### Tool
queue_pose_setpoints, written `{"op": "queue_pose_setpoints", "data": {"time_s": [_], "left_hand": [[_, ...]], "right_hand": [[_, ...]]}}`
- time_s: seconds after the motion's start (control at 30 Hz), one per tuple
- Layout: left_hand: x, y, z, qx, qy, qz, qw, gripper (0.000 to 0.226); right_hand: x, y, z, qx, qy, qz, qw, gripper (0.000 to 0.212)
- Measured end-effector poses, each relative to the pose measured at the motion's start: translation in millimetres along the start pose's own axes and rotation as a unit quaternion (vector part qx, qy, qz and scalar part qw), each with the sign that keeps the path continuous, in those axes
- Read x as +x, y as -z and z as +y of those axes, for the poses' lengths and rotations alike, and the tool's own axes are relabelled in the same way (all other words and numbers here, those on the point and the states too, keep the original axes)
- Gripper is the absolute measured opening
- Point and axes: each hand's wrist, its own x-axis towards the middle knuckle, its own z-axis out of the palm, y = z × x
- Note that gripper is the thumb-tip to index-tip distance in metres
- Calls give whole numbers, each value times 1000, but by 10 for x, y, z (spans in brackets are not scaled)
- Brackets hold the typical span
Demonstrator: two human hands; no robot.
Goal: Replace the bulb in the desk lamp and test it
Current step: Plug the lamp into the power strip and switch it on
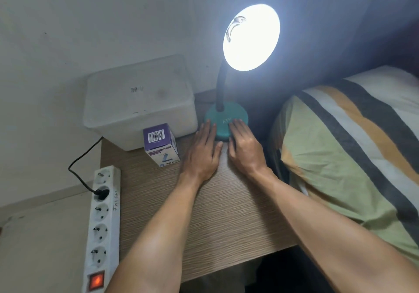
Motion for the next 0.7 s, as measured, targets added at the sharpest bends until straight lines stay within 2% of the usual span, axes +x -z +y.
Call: {"op": "queue_pose_setpoints", "data": {"time_s": [0.5, 0.7], "left_hand": [[11, -1, 11, 4, -3, -1, 1000, 61], [-4, -24, -21, 14, -17, 4, 1000, 64]], "right_hand": [[4, -24, -3, -22, 3, 1, 1000, 45], [-16, 43, -48, -76, 11, -28, 997, 52]]}}
